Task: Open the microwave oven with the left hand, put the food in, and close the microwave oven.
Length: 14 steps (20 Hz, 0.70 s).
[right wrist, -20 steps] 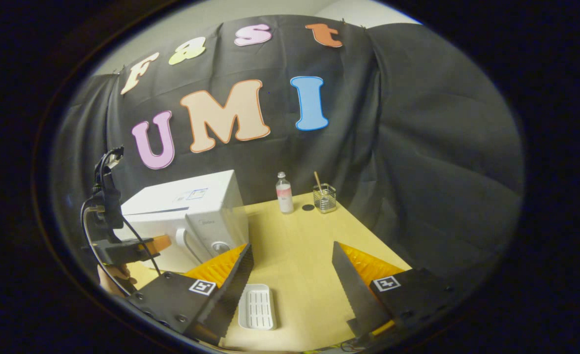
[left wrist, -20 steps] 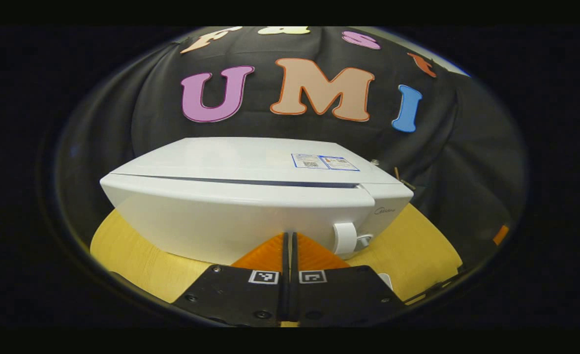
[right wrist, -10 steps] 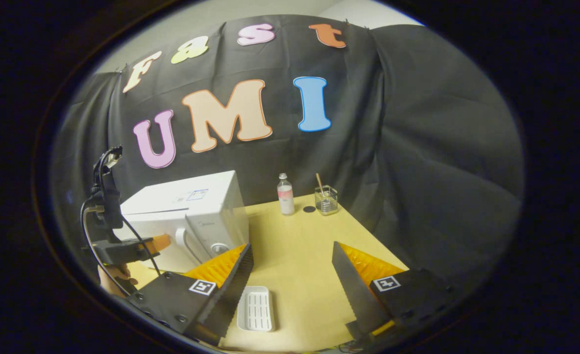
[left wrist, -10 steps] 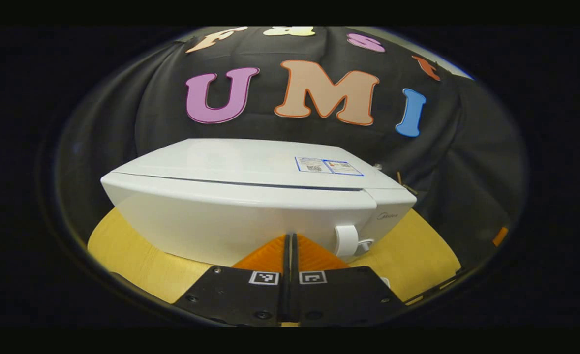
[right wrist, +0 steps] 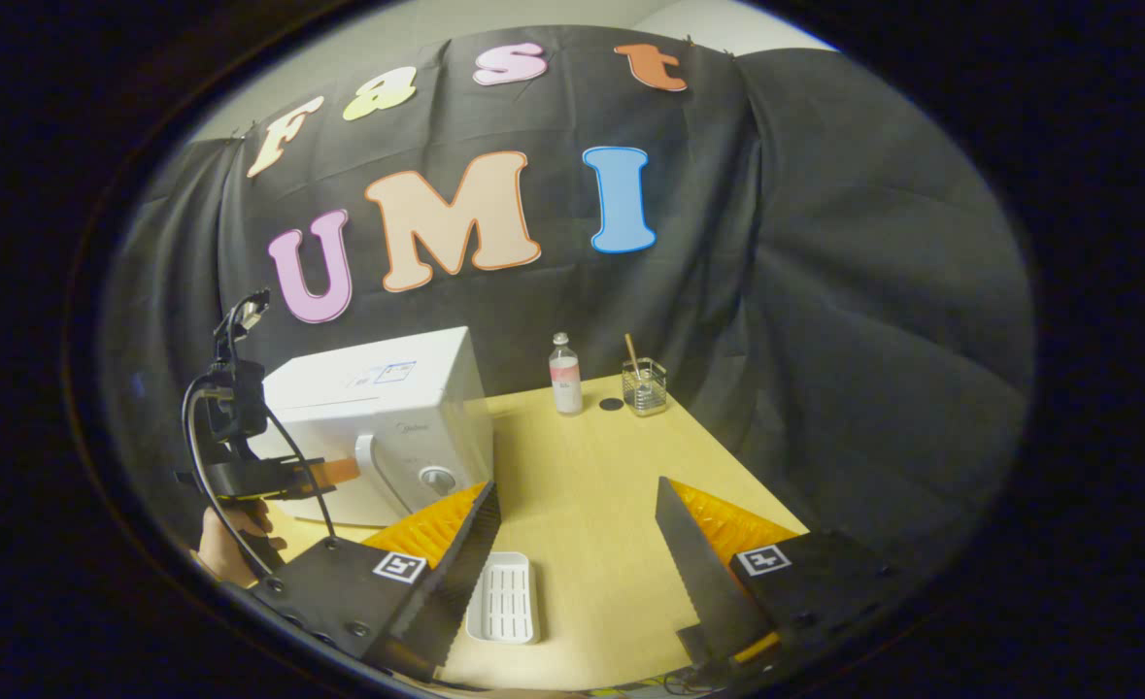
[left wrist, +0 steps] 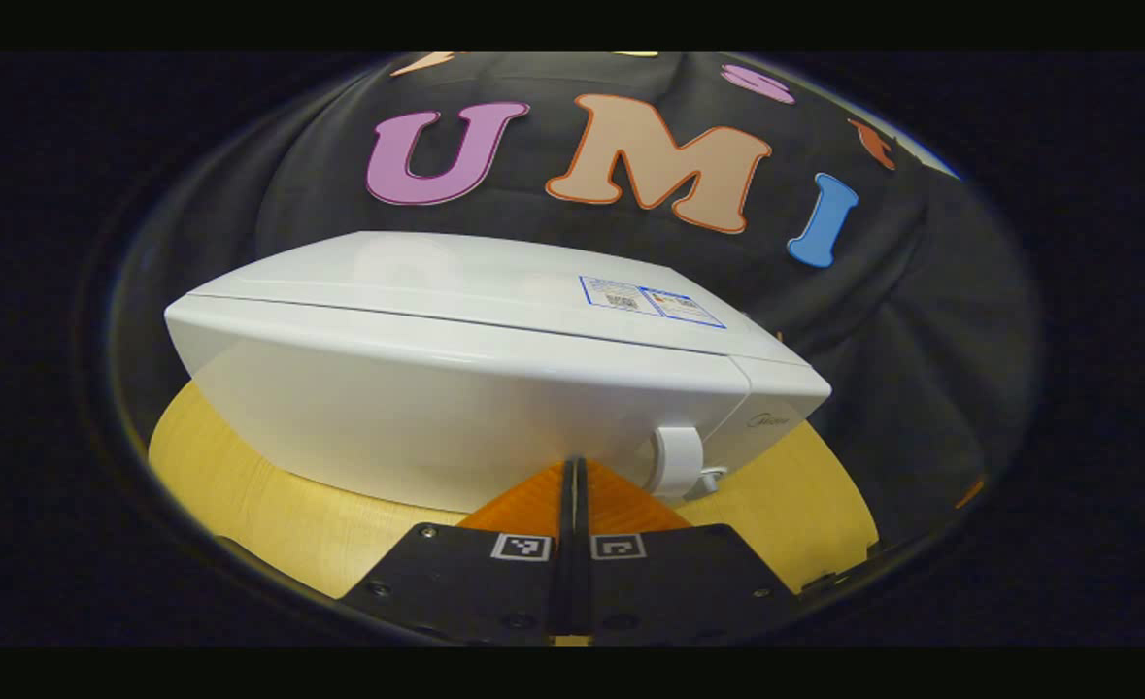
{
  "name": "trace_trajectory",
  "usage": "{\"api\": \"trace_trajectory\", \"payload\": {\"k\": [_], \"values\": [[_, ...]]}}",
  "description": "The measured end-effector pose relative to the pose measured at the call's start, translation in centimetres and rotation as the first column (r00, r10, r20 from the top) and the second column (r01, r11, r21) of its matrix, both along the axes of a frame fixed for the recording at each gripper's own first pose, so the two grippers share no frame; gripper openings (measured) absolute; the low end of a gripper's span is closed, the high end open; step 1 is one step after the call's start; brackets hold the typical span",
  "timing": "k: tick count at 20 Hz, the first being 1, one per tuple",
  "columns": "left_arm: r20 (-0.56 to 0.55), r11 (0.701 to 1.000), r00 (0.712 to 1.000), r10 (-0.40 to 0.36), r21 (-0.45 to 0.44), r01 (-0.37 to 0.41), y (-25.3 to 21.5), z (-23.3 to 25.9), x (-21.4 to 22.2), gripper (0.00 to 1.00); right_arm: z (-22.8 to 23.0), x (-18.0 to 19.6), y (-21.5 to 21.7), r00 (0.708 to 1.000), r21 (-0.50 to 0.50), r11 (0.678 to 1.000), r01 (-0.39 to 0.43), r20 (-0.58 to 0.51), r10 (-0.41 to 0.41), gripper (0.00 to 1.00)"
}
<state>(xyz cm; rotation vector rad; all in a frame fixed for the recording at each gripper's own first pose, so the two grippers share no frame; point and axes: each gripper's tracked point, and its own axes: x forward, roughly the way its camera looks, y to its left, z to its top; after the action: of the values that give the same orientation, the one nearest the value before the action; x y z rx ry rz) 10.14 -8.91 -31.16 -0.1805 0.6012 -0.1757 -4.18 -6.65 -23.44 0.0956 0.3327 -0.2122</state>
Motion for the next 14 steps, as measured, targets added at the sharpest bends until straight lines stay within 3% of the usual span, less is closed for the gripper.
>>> {"api": "trace_trajectory", "payload": {"k": [7,8,10,11,12,14], "values": [[0.205,0.996,0.979,0.016,0.083,-0.034,3.1,7.7,0.1,0.05,1.1,0.8,0.1,1.000,-0.015,1.000,-0.026,0.016,0.026,0.92],[0.237,0.995,0.971,0.027,0.091,-0.050,3.8,9.1,-0.4,0.24,1.6,1.1,0.3,0.999,-0.016,0.999,-0.034,0.024,0.034,0.92],[0.284,0.991,0.958,0.049,0.106,-0.082,5.2,11.3,-1.5,0.12,2.3,1.6,0.8,0.998,-0.014,0.999,-0.049,0.037,0.049,0.92],[0.300,0.987,0.952,0.065,0.118,-0.105,6.0,12.1,-2.1,0.31,2.7,1.9,1.2,0.997,-0.012,0.998,-0.058,0.044,0.058,0.92],[0.318,0.981,0.944,0.089,0.137,-0.138,7.2,12.9,-2.8,0.29,3.2,2.2,1.5,0.996,-0.009,0.998,-0.068,0.054,0.068,0.92],[0.344,0.968,0.931,0.125,0.165,-0.191,8.9,14.3,-4.0,0.40,4.6,2.7,2.6,0.992,-0.008,0.995,-0.097,0.078,0.097,0.92]]}}
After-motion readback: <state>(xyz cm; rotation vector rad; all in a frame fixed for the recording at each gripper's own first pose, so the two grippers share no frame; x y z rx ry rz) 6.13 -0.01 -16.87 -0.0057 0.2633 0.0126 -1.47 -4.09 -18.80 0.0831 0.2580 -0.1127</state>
